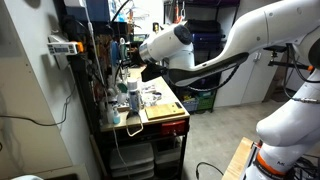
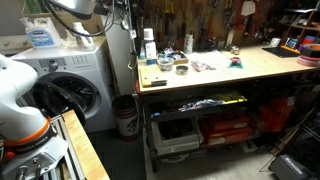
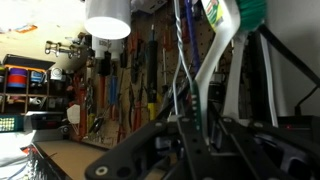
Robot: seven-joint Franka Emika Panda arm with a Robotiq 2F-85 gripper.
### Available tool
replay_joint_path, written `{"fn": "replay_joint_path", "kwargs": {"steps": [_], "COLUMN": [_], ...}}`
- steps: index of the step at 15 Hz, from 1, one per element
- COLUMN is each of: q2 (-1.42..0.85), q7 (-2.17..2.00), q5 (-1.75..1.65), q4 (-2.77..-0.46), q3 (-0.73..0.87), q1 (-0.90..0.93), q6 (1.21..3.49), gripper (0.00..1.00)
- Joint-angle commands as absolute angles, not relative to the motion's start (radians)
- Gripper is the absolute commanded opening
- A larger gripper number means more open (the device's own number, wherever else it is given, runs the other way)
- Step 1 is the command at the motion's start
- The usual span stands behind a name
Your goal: Pick up the green and white brush and put it on the brown object on the table
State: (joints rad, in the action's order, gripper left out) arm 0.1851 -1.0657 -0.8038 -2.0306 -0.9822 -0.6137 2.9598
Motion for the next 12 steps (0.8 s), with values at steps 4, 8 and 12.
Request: {"fn": "replay_joint_path", "kwargs": {"steps": [4,8,12], "q2": [0.207,0.228,0.24], "q7": [-0.997,-0.938,-0.874], "q5": [-0.705,-0.65,-0.601], "q4": [-2.084,-2.109,-2.122], "q3": [-0.908,-0.86,-0.807], "q1": [-0.531,-0.473,-0.408], "q6": [2.959,2.978,2.956], "gripper": [0.04,0.04,0.04]}}
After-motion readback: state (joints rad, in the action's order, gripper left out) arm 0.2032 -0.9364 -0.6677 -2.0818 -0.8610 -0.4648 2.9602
